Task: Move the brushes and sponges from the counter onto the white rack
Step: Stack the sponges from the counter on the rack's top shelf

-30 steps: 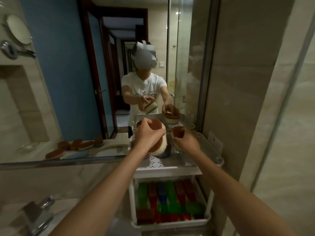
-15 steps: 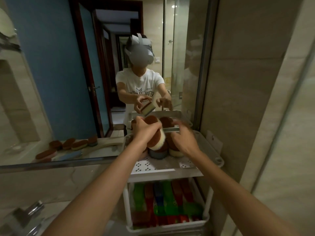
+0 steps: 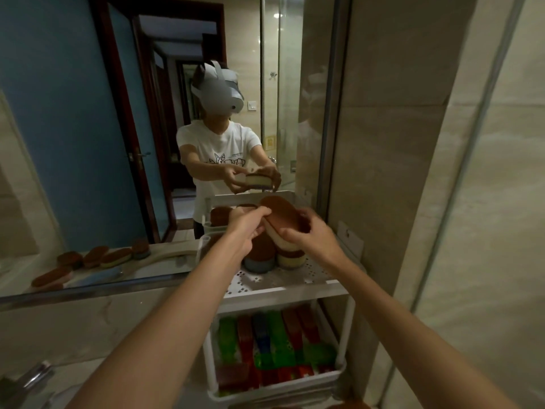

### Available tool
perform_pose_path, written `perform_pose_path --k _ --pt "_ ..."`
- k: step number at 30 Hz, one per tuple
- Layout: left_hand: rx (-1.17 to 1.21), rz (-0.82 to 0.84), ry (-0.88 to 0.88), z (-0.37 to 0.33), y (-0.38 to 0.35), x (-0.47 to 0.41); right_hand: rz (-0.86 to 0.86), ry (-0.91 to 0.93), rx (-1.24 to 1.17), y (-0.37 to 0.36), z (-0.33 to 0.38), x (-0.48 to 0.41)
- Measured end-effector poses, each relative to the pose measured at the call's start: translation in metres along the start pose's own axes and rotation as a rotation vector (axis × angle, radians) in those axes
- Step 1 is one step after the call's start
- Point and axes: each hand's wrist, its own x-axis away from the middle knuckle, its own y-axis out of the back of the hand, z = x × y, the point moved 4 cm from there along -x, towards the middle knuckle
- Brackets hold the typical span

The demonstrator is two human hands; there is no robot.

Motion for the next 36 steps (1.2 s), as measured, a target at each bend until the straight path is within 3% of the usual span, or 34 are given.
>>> perform_pose_path --k 2,4,6,8,10,13,16,28,36 --pt "0.041 0.053 -0.033 -0.001 -0.010 0.006 -0.055 0.116 0.269 0.003 -0.001 0.003" --pt "-0.007 0.087 -0.075 0.000 -0.018 0.006 -0.128 0.146 0.350 0.008 -0.005 0.003" --pt "-0.297 0.053 -0.177 0.003 -0.022 0.002 -0.183 0.121 0.424 0.013 -0.012 0.001" --pt "-0.762 0.053 -0.357 0.007 -0.024 0.001 -0.180 0.049 0.517 0.012 -0.019 -0.001" --pt "-1.120 0.197 -0.480 0.021 -0.030 -0.001 -0.143 -0.038 0.606 0.007 -0.028 -0.004" --pt "-1.424 0.357 -0.483 0.047 -0.026 -0.003 -0.094 -0.115 0.754 -0.001 -0.039 -0.012" --pt "-1.611 0.357 -0.529 0.060 -0.020 -0.006 -0.016 -0.210 0.850 -0.007 -0.047 -0.020" --pt "-1.634 0.284 -0.550 0.063 -0.020 -0.008 0.032 -0.246 0.865 -0.012 -0.055 -0.032" --pt "-1.613 0.277 -0.534 0.062 -0.019 -0.005 0.112 -0.238 1.054 -0.016 -0.055 -0.033"
